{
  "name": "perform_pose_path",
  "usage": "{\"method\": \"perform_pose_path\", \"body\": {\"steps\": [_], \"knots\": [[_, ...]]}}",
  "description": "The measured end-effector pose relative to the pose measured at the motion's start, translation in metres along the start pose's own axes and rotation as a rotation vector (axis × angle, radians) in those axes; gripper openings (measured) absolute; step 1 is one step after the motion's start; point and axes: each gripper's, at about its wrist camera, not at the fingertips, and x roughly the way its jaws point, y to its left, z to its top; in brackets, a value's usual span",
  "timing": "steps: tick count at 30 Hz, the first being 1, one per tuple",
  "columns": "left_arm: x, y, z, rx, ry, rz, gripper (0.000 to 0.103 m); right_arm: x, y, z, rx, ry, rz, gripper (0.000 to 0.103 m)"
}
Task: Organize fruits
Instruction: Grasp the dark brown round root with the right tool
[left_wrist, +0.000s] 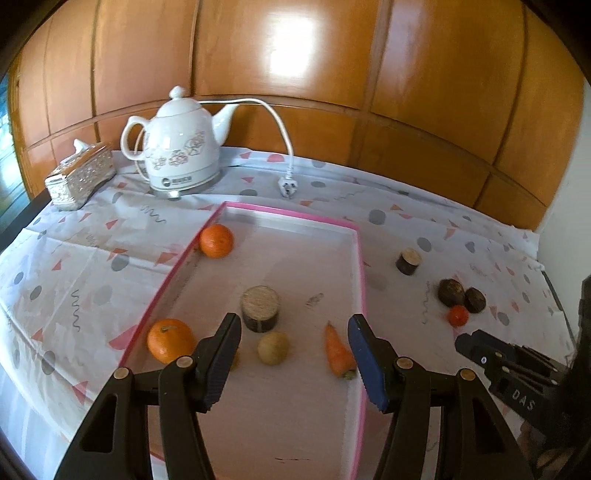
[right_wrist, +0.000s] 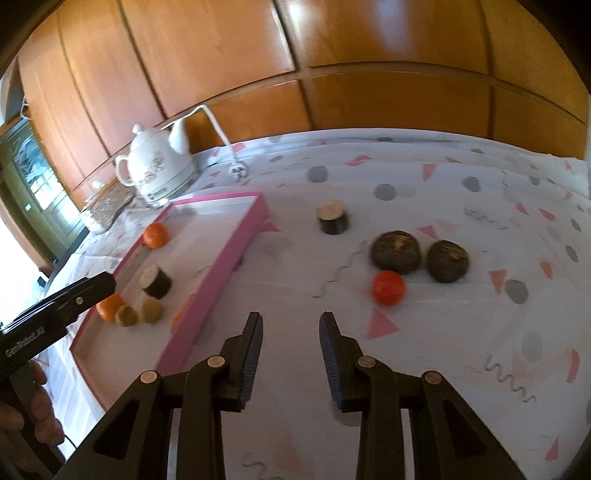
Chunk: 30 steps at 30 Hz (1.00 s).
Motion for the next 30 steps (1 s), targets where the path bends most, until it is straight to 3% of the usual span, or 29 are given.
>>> {"method": "perform_pose_path", "body": {"steps": [19, 30], "knots": [[0.013, -0.061, -0.012, 0.153, 0.059, -0.112, 0.061, -0.017, -0.113, -0.006, 0.218, -0.033, -0.212, 0.032], [0.024, -0.077, -0.023, 0.197, 0.11, -0.14, 0.061, 0.004, -0.114, 0.01, 0.16, -0.008, -0.202, 0.037]]}}
